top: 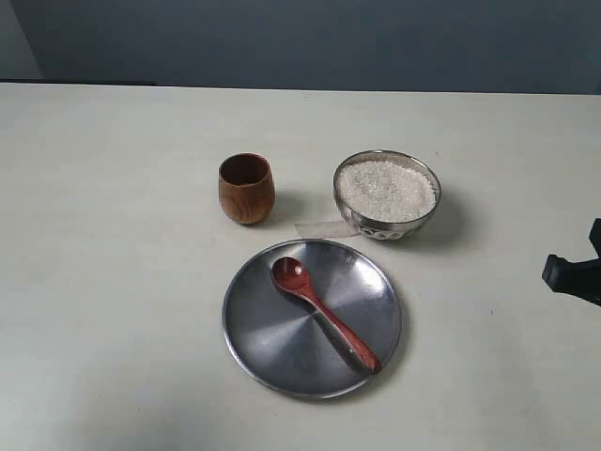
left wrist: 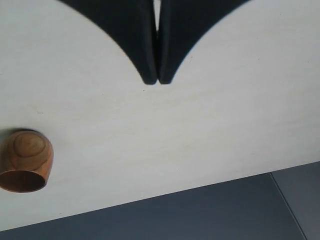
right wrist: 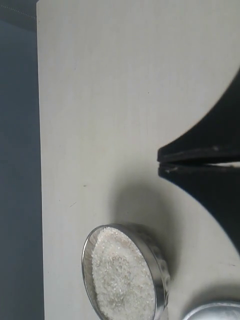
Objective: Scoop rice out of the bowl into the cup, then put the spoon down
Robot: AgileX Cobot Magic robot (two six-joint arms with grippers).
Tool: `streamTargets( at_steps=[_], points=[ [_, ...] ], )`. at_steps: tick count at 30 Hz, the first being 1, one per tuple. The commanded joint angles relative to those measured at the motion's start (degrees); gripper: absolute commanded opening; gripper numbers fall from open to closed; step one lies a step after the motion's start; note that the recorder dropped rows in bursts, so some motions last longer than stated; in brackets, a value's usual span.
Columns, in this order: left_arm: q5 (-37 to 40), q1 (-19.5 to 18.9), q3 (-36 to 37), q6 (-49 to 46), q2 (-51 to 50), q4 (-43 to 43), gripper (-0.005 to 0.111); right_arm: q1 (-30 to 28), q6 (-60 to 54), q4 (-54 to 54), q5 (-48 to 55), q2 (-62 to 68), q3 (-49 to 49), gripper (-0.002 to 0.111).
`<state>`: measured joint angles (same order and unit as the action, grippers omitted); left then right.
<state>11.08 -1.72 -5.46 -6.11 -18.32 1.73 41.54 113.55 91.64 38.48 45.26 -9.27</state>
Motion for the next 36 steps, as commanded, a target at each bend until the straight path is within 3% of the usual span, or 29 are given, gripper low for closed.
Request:
streamTargets(
  at_steps=[1,7,21,36],
  points=[
    [-1.25,0.21,3.02,2.57,4.64,1.39,0.000,0.16,0.03,0.78,0.30,-0.29,0.26,0.000],
    [-1.25,0.10,5.46,7.48,9.85,1.64,0.000,0.16,0.15,0.78,0.29,-0.29,0.26,0.000],
    [2.34,0.10,5.46,7.47,18.03,2.03,0.000,0.16,0.26,0.78,0.18,-0.29,0.26,0.000],
    [3.88,0.10,5.46,8.31,18.32,0.92,0.000,0.16,0.49,0.78,0.18,-0.29,0.26,0.000]
  ],
)
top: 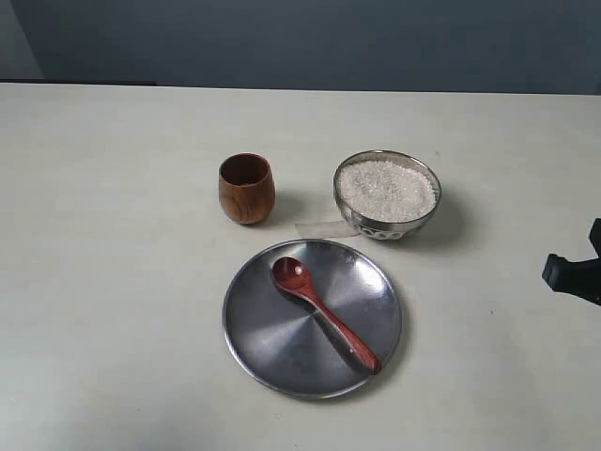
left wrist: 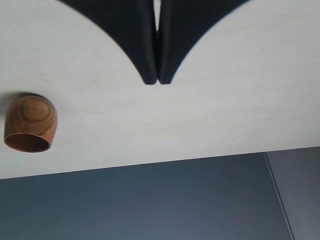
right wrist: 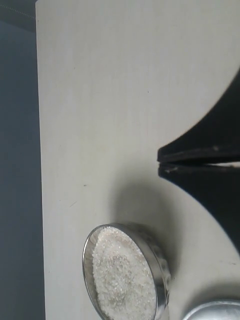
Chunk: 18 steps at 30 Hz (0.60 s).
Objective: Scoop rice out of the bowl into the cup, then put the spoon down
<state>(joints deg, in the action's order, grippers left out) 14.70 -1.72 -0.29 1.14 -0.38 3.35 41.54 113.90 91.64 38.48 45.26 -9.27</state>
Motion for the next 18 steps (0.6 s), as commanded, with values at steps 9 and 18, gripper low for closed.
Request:
streamTargets(
  at_steps=[9,18],
  points=[
    [0.25,0.10,0.29,2.95,0.38,-0.69,0.000,0.16,0.14,0.68,0.18,-0.29,0.26,0.000],
    [0.25,0.10,0.29,-2.76,0.38,-0.69,0.000,0.16,0.14,0.68,0.18,-0.29,0.26,0.000]
  ],
)
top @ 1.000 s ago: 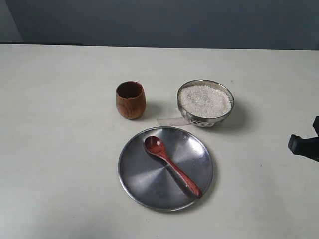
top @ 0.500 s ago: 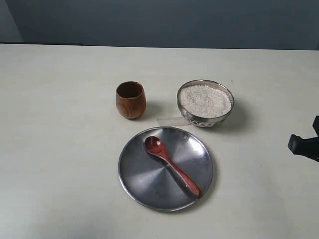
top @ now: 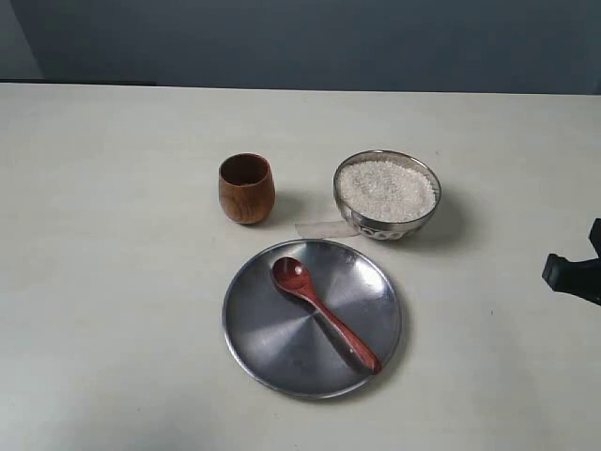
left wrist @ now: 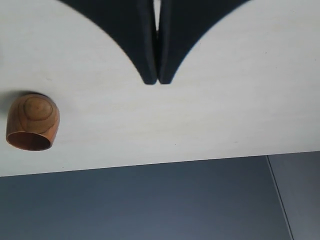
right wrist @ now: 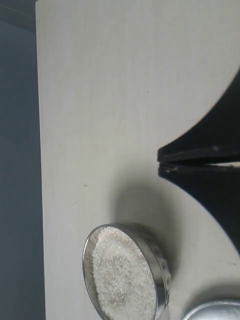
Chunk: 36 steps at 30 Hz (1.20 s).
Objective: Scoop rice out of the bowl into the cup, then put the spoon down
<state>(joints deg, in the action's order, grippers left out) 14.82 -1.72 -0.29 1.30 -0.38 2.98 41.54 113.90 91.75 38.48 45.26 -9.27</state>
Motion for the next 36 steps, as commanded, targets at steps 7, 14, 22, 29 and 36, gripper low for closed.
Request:
streamTargets(
  at_steps=[7,14,22,29,36],
  points=[
    [0.14,0.10,0.29,-3.01,0.38,-0.45,0.000,0.16,0.14,0.57,0.18,-0.29,0.26,0.000],
    [-0.74,0.10,0.29,-3.01,0.38,-0.45,0.000,0.16,0.14,0.57,0.18,-0.29,0.26,0.000],
    [-0.74,0.10,0.29,-3.01,0.38,-0.45,0.000,0.16,0.14,0.57,0.18,-0.29,0.26,0.000],
    [-0.74,0.10,0.29,-3.01,0.38,-0.45,0.000,0.16,0.14,0.45,0.18,-0.29,0.26,0.000],
    [-0.74,0.10,0.29,-3.01,0.38,-0.45,0.000,0.16,0.58,-3.50,-1.58,-2.12,0.26,0.000]
  ],
)
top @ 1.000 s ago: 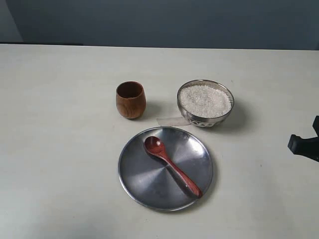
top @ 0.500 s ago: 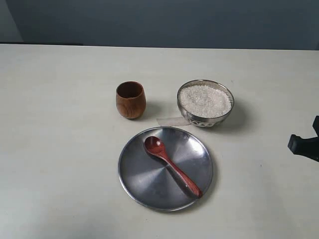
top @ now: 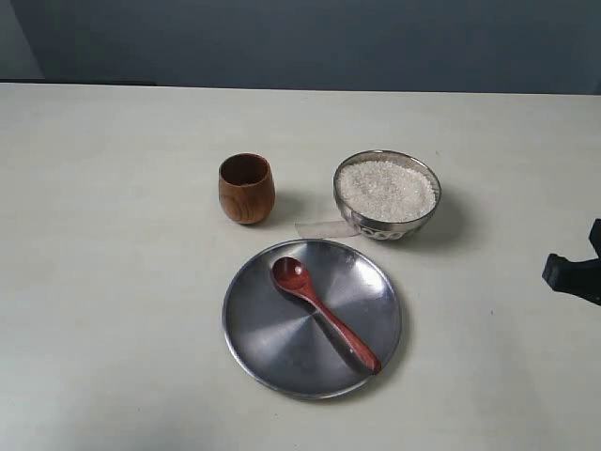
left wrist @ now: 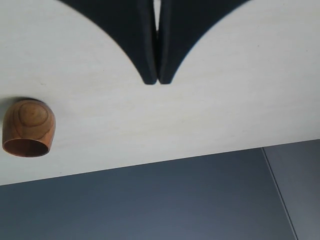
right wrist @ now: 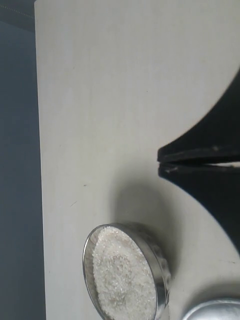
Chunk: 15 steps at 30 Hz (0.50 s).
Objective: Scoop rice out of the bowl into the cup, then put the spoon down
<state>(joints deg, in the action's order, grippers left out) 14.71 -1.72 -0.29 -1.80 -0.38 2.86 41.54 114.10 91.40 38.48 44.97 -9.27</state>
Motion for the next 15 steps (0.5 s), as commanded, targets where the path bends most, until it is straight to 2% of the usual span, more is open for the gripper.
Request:
streamTargets(
  at_steps=[1,7,15],
  points=[
    [-0.64,0.10,0.29,0.09,0.38,-0.33,0.000,0.16,0.65,-4.53,-2.48,-2.96,0.26,0.000],
    [-0.63,0.10,0.29,0.09,0.38,-0.17,0.000,-3.13,2.83,-6.28,-8.80,-12.37,0.26,0.000],
    [-0.63,0.10,0.29,0.09,0.38,-0.17,0.000,-13.89,-2.31,-7.26,-13.91,-24.04,0.26,0.000]
  ],
)
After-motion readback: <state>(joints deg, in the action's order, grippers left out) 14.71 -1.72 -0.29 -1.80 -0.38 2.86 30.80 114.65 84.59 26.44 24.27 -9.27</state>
